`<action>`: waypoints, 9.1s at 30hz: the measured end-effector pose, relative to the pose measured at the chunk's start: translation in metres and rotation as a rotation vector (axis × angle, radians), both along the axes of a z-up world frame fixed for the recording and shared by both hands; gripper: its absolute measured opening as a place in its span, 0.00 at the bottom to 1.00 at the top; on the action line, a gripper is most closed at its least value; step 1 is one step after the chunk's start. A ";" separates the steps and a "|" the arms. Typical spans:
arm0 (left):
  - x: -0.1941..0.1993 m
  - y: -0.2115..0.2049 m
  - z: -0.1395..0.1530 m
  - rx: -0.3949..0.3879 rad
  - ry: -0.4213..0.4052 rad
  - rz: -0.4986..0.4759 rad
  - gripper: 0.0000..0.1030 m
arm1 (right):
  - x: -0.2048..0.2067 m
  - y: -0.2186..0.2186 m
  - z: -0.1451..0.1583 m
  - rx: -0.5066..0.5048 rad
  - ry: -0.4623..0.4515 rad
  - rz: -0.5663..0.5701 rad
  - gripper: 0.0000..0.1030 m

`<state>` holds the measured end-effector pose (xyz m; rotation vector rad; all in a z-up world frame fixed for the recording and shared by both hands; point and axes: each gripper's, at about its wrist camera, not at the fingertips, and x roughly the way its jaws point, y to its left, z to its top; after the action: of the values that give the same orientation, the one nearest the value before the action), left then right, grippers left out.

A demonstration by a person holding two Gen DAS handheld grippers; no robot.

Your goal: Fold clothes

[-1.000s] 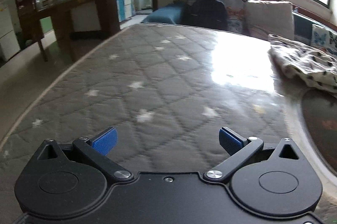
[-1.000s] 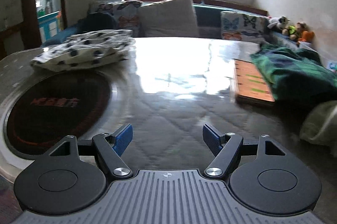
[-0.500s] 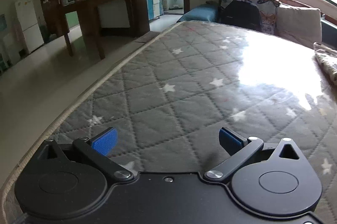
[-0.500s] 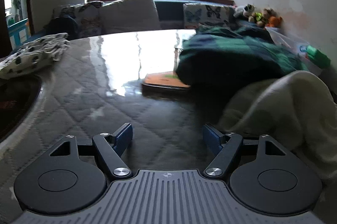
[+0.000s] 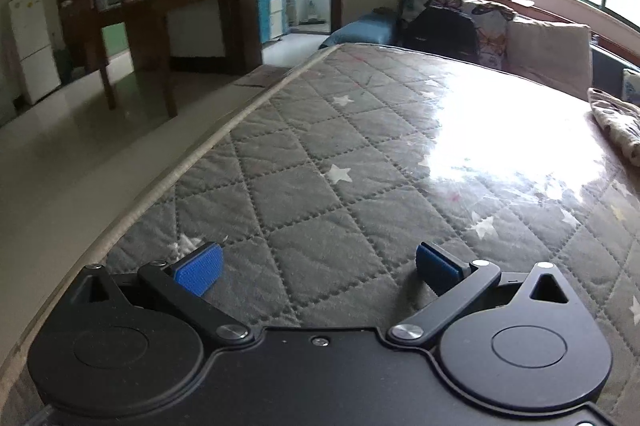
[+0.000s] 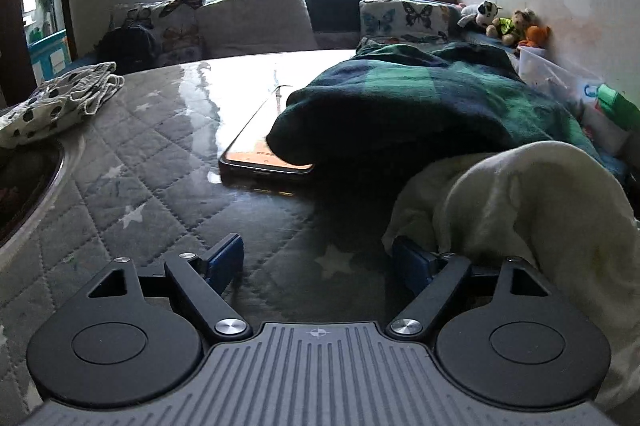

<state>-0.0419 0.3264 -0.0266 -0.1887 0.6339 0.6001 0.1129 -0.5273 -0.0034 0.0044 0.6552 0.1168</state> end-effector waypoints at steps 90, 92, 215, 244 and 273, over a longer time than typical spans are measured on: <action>0.013 0.028 -0.007 -0.014 -0.013 -0.027 1.00 | 0.009 -0.006 -0.006 -0.013 0.036 0.017 1.00; 0.013 0.029 -0.007 -0.014 -0.012 -0.027 1.00 | 0.009 -0.006 -0.006 -0.013 0.036 0.017 1.00; 0.013 0.026 -0.005 -0.019 -0.017 -0.026 1.00 | 0.011 -0.009 -0.007 -0.015 0.036 0.018 1.00; 0.014 0.026 -0.006 -0.018 -0.017 -0.026 1.00 | 0.011 -0.009 -0.007 -0.015 0.036 0.018 1.00; 0.013 0.028 -0.007 -0.016 -0.015 -0.026 1.00 | 0.011 -0.009 -0.007 -0.015 0.036 0.018 1.00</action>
<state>-0.0287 0.3544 -0.0338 -0.1995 0.6261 0.5688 0.1238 -0.5363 -0.0102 -0.0137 0.6918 0.1291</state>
